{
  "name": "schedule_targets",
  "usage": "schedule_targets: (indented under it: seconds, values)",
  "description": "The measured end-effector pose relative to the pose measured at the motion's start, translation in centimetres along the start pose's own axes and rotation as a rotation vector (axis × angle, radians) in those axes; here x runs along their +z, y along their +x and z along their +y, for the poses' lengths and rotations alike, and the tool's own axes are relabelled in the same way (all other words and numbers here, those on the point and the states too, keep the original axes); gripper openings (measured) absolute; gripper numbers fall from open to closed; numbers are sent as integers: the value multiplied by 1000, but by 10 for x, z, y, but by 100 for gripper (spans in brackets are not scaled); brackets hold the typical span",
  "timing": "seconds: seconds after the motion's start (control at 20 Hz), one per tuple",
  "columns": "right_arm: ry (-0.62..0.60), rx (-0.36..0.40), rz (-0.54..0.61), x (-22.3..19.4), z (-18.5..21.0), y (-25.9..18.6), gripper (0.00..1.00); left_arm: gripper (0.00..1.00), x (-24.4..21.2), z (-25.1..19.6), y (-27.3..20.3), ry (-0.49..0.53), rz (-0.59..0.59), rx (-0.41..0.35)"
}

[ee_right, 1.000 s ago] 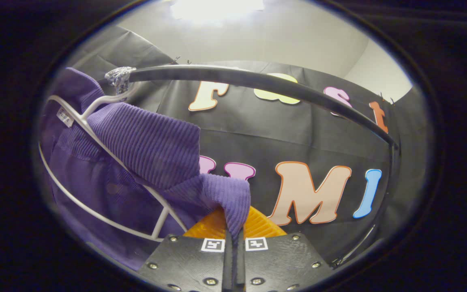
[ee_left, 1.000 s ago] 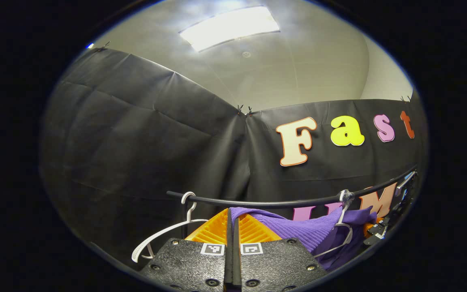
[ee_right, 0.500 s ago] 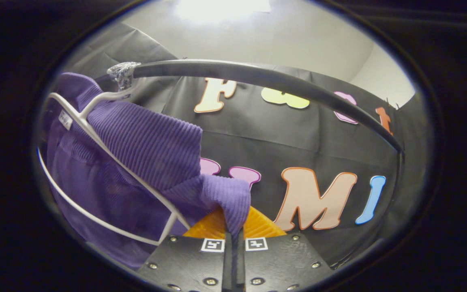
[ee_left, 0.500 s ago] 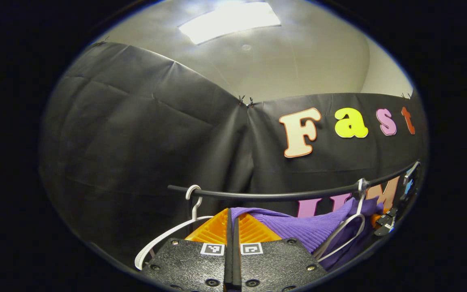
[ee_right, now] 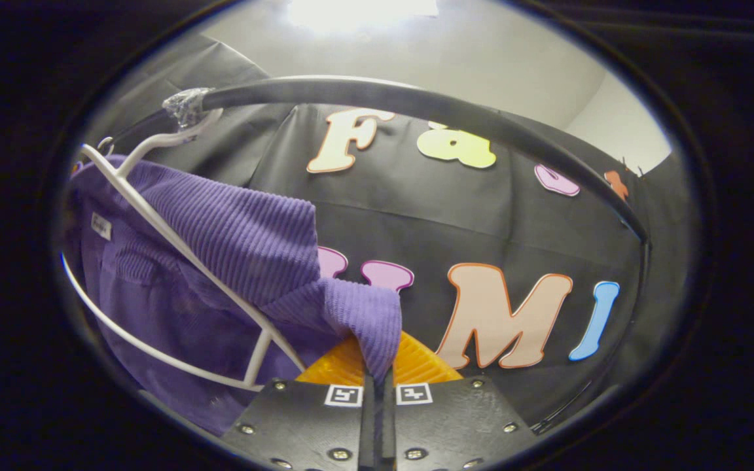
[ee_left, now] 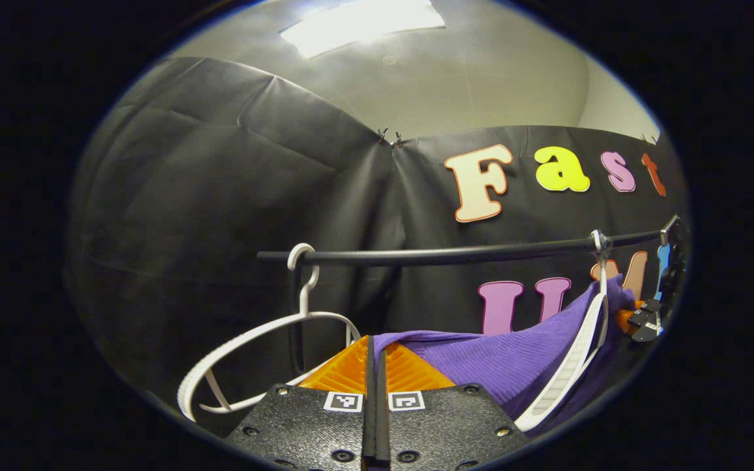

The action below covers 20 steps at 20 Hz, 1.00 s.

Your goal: Grasp the clothes on the hanger with both hands and then place them into the laundry hamper below.

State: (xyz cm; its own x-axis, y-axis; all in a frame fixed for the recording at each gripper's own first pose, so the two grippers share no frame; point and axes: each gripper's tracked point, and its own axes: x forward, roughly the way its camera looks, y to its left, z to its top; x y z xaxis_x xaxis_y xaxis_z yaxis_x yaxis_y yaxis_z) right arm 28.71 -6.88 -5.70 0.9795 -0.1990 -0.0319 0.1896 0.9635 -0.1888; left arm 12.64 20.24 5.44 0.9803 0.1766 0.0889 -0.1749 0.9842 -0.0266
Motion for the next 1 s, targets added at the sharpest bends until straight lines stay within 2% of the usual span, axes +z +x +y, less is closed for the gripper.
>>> schedule_targets:
  seconds: [0.05, 0.35, 0.85, 0.9, 1.0]
  values:
    - [3, -1, 8, -3, 0, 1, 4, 2, -8, -1, 0, -19, 13, -2]
    - [-34, -6, 47, -28, 1, 8, 2, 0, -48, -6, -2, -70, 85, -7]
    - [-27, 5, 131, -69, 5, 12, 4, 0, -80, -17, -16, -84, 161, -7]
    - [-25, 2, 145, -76, 4, 11, 4, 3, -82, -18, -16, -81, 166, -8]
    - [-18, -2, 172, -89, 2, 10, 4, 0, -87, -20, -18, -74, 174, -10]
